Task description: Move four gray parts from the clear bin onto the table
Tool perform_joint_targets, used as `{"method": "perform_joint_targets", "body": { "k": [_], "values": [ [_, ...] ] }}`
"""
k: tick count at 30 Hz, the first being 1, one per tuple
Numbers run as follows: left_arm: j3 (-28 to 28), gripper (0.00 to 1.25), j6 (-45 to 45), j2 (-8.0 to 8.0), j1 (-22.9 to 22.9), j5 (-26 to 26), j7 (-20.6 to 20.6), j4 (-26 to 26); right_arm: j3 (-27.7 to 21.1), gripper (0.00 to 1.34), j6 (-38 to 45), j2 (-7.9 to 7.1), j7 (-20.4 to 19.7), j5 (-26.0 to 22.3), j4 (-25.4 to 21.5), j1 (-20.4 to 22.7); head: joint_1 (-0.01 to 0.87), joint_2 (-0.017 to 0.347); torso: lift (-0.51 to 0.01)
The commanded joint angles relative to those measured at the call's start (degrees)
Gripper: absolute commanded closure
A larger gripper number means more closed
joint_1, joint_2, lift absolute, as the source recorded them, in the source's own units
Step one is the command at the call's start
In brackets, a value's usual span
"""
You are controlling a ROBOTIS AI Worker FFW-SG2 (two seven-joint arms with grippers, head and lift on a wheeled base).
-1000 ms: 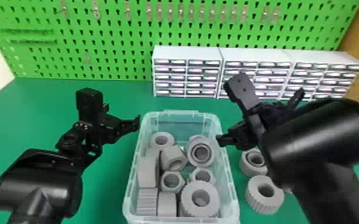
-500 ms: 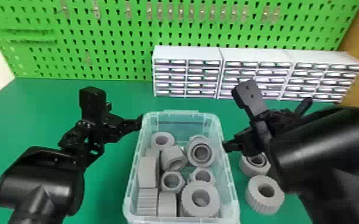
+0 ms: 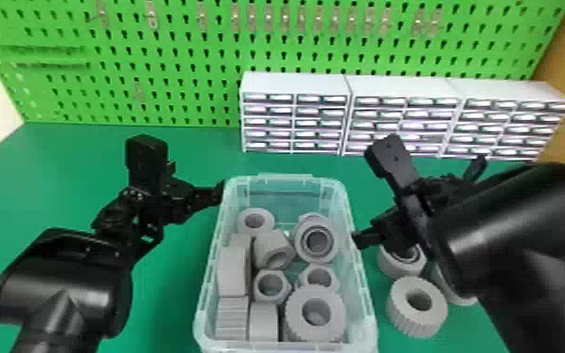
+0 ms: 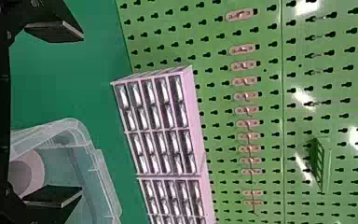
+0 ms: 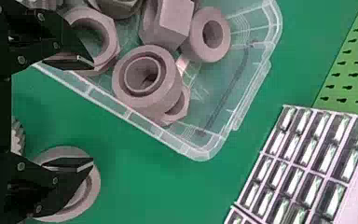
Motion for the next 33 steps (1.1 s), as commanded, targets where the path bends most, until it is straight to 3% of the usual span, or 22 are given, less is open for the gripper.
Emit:
{"method": "perform_joint_targets", "body": {
  "k": [1,33],
  "values": [
    [0.0,0.13,0.1,0.15,0.0,0.0,0.0,0.0,0.3,0.52,0.2,-0.23,0.0,-0.5,0.2,-0.2,0.686,0.026,-0.050],
    [-0.1,0.13,0.2,0.15,0.1,0.0,0.0,0.0,1.1,0.52,0.2,-0.23,0.0,-1.0,0.3,-0.5,0.686,0.026,-0.050]
  ]
}}
